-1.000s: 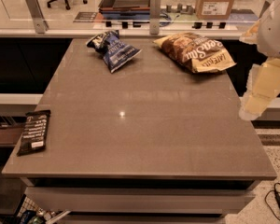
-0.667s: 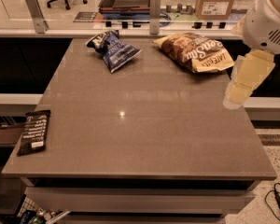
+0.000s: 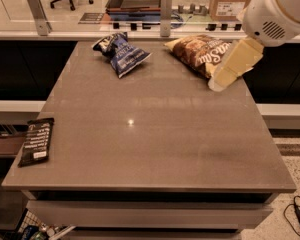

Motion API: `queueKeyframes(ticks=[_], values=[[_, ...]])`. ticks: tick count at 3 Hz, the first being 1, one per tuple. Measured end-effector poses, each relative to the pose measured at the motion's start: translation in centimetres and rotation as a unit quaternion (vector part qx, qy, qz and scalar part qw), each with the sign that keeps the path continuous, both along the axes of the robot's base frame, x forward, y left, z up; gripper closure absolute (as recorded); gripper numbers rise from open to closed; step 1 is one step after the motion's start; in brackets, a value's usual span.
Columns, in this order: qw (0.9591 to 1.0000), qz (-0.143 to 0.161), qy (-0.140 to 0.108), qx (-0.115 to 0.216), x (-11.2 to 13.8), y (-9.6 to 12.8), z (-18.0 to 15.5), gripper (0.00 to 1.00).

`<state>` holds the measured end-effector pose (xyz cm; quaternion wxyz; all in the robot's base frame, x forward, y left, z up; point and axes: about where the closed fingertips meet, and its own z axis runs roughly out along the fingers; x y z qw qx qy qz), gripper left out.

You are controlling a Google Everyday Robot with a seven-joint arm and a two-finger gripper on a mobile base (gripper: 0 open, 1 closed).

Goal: Move blue chip bag near rxbar chocolate

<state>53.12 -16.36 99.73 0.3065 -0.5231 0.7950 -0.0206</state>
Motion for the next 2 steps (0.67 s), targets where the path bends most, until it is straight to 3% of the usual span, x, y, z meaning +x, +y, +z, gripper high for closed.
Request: queueKeyframes(ticks=[1, 2], values=[[0.9971, -0.027, -0.030, 0.064, 3.1, 1.7, -0.6, 0.00], [0.9917, -0.052, -0.034, 0.113, 6.0, 3.8, -2.2, 0.00]])
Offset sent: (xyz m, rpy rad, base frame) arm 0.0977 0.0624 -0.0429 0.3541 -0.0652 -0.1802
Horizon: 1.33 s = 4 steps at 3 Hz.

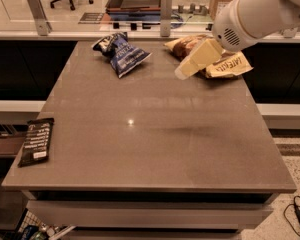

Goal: Move blue chip bag near rxbar chocolate

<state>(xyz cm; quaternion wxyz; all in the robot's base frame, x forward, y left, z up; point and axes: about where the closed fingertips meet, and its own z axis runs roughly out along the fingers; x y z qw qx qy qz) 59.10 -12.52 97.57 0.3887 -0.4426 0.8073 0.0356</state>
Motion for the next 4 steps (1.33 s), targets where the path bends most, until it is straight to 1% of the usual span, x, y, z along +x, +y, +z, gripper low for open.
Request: queueKeyframes(ticks=[1, 2, 3, 4], values=[[0.9991, -0.023, 0.009, 0.033, 2.2, 2.7, -1.0, 0.00], [0.9991, -0.023, 0.009, 0.033, 2.2, 2.7, -1.0, 0.00], [0.9993, -0.026, 0.012, 0.025, 4.3, 4.2, -1.5, 0.00], [0.9991, -0.038, 0.021, -0.001, 7.4, 7.4, -3.4, 0.00]])
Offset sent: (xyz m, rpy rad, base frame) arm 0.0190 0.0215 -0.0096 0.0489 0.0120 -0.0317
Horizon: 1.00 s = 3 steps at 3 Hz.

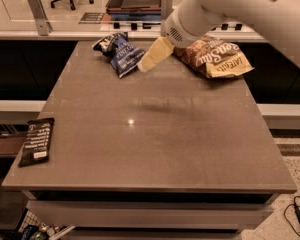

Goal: Move blue chip bag near rxbar chocolate

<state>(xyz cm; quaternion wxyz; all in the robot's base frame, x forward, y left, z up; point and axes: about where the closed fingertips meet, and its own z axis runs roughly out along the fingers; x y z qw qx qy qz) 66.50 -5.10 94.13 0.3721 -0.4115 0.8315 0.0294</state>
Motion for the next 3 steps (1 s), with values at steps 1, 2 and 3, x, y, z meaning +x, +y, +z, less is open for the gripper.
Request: queueKeyframes(ticks=[1, 2, 3], values=[[0.9998, -0.008, 0.012, -0.015, 2.6, 3.1, -2.1, 0.00], [0.9997, -0.012, 0.016, -0.014, 4.8, 5.4, -3.3, 0.00], [0.9998, -0.009, 0.018, 0.003, 6.9, 7.6, -4.2, 0.00]])
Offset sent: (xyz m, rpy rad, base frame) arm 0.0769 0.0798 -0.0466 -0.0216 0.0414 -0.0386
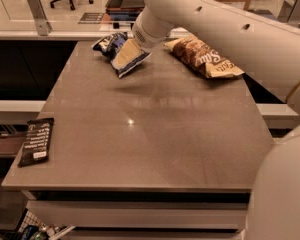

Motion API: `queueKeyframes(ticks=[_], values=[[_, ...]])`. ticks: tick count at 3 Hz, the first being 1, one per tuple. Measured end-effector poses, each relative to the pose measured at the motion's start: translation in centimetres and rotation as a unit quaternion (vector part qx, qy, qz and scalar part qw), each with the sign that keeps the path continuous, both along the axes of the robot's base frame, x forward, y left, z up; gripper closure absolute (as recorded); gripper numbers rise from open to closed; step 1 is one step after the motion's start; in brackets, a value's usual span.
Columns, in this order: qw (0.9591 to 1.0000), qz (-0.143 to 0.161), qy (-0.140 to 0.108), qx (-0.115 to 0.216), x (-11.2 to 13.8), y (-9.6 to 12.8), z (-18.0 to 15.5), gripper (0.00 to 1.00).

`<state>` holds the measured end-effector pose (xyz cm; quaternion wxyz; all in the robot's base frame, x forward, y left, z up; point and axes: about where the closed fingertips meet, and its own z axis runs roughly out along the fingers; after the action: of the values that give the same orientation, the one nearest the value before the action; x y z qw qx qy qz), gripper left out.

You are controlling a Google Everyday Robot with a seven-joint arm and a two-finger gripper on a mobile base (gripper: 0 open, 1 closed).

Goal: Move blue chip bag near rxbar chocolate

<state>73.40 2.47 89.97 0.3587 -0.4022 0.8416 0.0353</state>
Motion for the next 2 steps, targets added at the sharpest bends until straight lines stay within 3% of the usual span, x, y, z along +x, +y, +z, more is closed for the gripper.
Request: queueKeyframes(ticks=[2], values=[[0.9974, 0.015, 0.011, 0.070, 3.8, 4.0, -1.8, 0.00]])
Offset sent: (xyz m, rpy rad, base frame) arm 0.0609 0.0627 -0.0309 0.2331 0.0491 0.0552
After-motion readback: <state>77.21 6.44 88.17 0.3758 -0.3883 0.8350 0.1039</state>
